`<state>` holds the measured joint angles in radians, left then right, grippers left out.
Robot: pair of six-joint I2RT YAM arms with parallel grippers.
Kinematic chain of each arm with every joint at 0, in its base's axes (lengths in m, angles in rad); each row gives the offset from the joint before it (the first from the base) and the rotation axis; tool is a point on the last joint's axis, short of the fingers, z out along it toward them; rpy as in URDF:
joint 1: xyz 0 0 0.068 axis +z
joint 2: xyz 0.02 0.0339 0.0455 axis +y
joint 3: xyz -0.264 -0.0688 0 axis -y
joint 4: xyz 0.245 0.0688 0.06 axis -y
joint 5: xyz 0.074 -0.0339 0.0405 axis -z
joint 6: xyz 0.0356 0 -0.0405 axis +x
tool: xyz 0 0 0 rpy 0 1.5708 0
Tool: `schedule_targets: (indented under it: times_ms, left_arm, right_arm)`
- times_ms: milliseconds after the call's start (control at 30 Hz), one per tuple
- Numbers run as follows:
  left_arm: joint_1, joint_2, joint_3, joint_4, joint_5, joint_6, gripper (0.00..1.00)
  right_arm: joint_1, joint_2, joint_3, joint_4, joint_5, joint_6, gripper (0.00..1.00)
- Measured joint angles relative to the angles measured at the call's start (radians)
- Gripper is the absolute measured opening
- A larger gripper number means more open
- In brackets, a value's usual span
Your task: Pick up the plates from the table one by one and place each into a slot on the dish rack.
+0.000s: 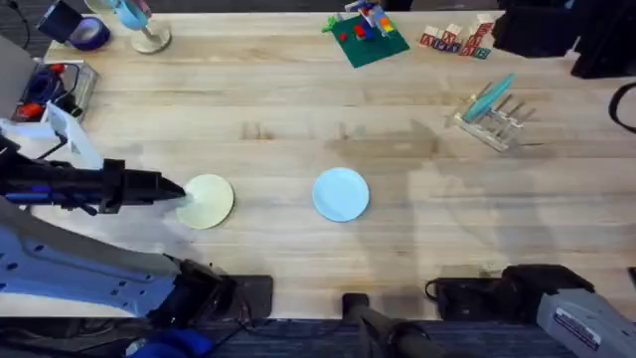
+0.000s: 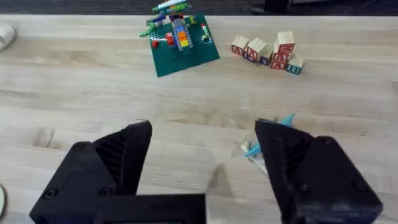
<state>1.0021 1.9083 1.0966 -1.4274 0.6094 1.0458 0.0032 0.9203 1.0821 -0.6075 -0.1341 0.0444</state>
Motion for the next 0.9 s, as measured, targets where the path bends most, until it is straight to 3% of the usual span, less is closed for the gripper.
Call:
schedule_targets:
  times_ms: [300,767,900]
  left_arm:
    - [-0.06,0.0,0.002,0.029,-0.009,0.0,0.038]
    - [-0.064,0.007,0.005,0.092,-0.038,0.001,0.038]
    - [-0.078,0.11,0.025,0.067,-0.048,-0.065,0.038]
  right_arm:
    - [0.0,0.0,0.0,0.0,0.0,-0.022,0.996]
    - [0.0,0.0,0.0,0.0,0.0,-0.045,0.996]
    - [0.0,0.0,0.0,0.0,0.0,-0.045,0.996]
